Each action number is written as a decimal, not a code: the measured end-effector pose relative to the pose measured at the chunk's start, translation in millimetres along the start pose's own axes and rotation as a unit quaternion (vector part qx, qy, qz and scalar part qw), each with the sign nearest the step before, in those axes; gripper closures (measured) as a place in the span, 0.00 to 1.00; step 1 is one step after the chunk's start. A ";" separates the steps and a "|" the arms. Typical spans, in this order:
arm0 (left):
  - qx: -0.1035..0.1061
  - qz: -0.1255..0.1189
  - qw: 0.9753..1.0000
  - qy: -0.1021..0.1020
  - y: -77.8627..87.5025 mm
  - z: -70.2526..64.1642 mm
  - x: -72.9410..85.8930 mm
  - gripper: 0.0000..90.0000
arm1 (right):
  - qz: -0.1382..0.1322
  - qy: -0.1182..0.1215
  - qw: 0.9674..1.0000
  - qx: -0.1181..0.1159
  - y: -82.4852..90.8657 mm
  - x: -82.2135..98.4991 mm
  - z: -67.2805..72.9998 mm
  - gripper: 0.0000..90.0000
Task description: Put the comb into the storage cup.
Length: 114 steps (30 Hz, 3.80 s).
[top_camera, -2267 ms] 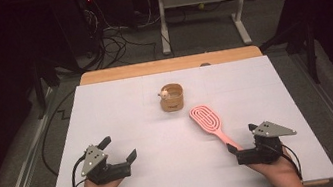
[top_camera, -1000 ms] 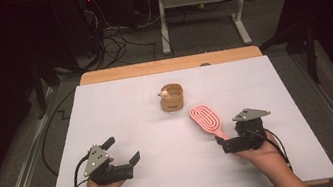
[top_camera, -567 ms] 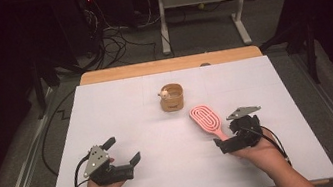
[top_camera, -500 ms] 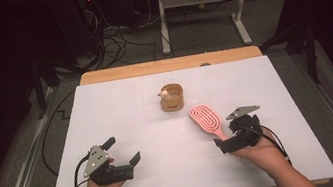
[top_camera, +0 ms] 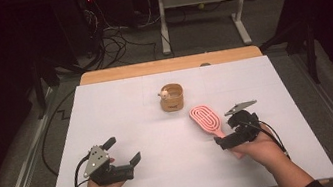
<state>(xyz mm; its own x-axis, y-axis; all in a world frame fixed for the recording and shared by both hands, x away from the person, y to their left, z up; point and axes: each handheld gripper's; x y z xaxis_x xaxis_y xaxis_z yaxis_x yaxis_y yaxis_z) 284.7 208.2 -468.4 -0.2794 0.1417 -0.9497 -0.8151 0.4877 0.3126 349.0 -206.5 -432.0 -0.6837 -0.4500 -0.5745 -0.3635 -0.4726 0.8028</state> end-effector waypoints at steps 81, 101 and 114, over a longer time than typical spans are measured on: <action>0.007 -0.013 1.000 0.012 1.3 1.2 -1.0 0.00 | 0.052 -0.011 0.999 -0.012 -58.3 -63.0 -5.6 0.20; 0.008 -0.012 1.000 0.010 0.9 1.3 -1.0 0.00 | 0.059 0.021 0.998 0.006 -59.8 -64.0 1.1 0.23; 0.008 -0.011 1.000 0.010 0.7 1.1 -1.0 0.00 | 0.047 0.025 0.999 0.006 -42.5 -63.6 -0.8 0.23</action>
<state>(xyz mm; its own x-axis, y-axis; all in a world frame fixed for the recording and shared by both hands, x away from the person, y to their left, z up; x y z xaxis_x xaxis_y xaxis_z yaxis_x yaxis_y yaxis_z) 285.0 209.3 -467.3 -0.2715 0.1132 -0.9558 -0.8134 0.5038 0.2907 408.5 -158.5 -429.7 -0.6822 -0.5300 -0.5036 -0.3074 -0.4170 0.8553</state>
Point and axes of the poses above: each handheld gripper's, and its own axes: y roughly backward along the jaws, x roughly out of its underside, z roughly to its left, and after that the axes turned 11 degrees about -x, right-handed
